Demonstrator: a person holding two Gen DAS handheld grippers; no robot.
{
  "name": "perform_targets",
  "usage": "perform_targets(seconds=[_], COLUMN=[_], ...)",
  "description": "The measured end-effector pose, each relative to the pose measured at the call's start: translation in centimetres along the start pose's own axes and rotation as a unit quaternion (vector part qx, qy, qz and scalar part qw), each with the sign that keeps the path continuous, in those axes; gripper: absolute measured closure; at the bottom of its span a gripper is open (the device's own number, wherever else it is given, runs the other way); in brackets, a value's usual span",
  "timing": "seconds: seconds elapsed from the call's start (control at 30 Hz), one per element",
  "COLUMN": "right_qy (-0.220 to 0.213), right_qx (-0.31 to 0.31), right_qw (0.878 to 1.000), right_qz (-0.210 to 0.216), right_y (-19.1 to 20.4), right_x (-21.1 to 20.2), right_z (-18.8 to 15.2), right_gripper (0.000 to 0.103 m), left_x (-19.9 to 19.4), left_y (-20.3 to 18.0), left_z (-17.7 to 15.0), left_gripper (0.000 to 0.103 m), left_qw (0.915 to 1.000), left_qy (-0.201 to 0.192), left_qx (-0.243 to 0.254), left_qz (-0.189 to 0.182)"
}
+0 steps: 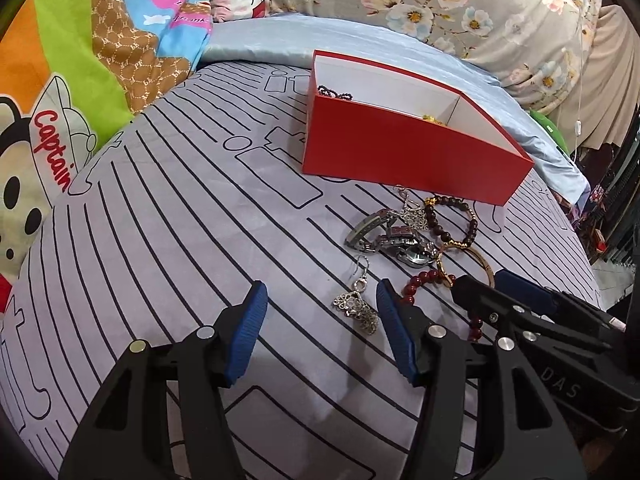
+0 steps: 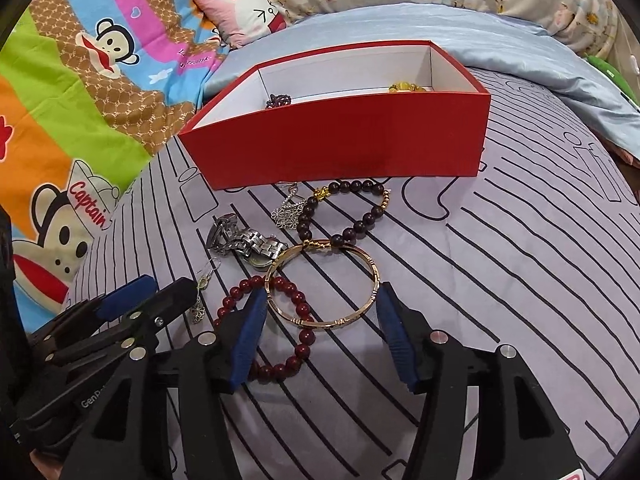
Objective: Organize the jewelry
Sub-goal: 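Lower the open right tool around the gold bangle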
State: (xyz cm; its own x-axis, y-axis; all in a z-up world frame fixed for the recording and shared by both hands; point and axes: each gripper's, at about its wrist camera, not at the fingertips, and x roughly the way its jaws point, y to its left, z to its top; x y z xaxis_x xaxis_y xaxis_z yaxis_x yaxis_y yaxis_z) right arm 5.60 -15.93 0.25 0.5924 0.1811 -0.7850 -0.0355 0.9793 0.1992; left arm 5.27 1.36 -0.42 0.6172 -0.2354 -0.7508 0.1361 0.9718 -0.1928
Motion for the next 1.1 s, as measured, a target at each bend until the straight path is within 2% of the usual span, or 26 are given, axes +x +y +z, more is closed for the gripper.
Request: perform_targets(seconds=[0.2,0.37,0.4,0.43,0.47,0.57,0.63,0.7,0.77,0.87,1.1], right_qy=[-0.006,-0.01,-0.014,-0.017,-0.017,-0.012,-0.011,-0.01,-0.015,-0.013,0.001], right_qx=[-0.019,-0.016,-0.014,-0.013,-0.011,-0.007,-0.004,0.001,0.0,-0.012,-0.028], right_qw=[1.0,1.0,1.0,1.0,1.0,1.0,1.0,1.0,1.0,1.0,0.999], right_qz=[-0.021,-0.021,-0.018,-0.019,-0.013,-0.013,-0.011,-0.005,-0.002,-0.003,-0.02], right_y=[0.7,0.4,0.3,0.0,-0.2,-0.7,-1.0,-1.1,-0.9,-0.2,1.0], right_x=[0.4,0.1,-0.1,-0.3,-0.5,-0.6,-0.8,-0.9,-0.9,-0.4,1.8], right_z=[0.2,0.0,0.0,-0.1,-0.1,0.0,0.0,-0.1,-0.1,0.4,1.9], right_gripper=[0.048,0.05,0.066,0.074,0.088,0.089,0.083,0.06,0.045,0.039,0.037], left_x=[-0.1,-0.1,-0.1,-0.1,-0.1,-0.1,-0.1,-0.1,-0.1,-0.3,-0.4], left_y=[0.2,0.2,0.2,0.1,0.1,-0.2,-0.3,-0.3,-0.3,0.0,0.9], left_z=[0.0,0.0,0.0,0.0,-0.1,-0.1,-0.1,-0.1,-0.1,-0.1,0.0], left_gripper=[0.049,0.048,0.048,0.048,0.048,0.048,0.048,0.048,0.048,0.048,0.048], left_qw=[1.0,1.0,1.0,1.0,1.0,1.0,0.9999,1.0,1.0,1.0,1.0], left_qy=[0.0,0.0,0.0,0.0,0.0,0.001,0.001,0.001,0.0,-0.001,0.0], left_qx=[-0.001,0.001,0.001,0.002,0.002,0.008,0.009,0.007,0.005,0.004,-0.006], left_qz=[-0.001,-0.004,-0.004,-0.004,-0.005,-0.005,-0.004,-0.005,-0.004,0.001,0.003])
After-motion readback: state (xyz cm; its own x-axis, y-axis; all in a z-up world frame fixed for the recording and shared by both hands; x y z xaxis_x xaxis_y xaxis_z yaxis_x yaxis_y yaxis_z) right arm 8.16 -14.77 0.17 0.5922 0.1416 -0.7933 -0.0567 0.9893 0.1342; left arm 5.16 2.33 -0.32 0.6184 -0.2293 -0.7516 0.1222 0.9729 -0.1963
